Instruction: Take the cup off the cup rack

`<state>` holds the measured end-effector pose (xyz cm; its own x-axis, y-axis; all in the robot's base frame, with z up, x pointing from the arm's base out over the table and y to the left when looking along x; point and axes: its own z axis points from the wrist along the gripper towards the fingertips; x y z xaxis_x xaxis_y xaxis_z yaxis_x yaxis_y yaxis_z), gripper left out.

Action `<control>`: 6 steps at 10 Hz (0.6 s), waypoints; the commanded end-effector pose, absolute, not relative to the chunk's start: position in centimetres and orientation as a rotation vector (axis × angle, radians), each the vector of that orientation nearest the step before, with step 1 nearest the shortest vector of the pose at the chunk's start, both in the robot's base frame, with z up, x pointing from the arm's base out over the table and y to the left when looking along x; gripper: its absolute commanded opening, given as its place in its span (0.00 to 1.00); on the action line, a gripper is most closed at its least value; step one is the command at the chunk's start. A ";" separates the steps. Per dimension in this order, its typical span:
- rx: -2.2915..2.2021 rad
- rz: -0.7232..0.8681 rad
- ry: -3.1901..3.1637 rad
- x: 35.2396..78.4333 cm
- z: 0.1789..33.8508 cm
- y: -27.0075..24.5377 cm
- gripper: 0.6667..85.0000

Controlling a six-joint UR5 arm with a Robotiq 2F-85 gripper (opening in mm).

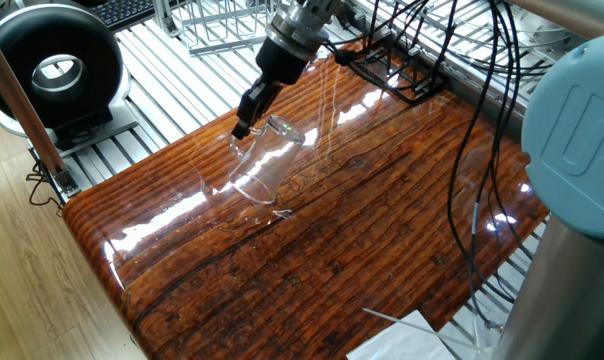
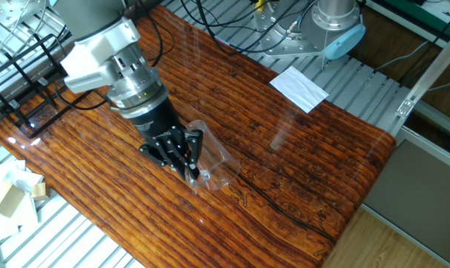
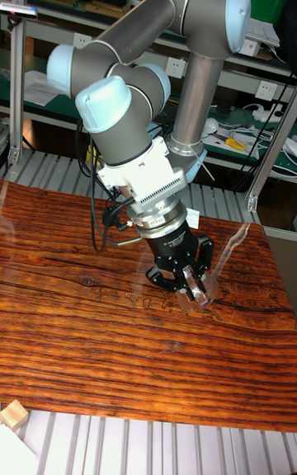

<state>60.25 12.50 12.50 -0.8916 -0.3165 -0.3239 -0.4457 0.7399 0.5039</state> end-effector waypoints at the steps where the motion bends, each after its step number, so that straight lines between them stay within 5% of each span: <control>1: -0.604 0.933 2.666 60.8 13.5 14.2 0.00; 6: -0.614 0.909 2.664 61.4 11.2 14.3 0.00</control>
<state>60.93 13.86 11.40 -0.8800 -0.3173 -0.3535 -0.4657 0.7227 0.5108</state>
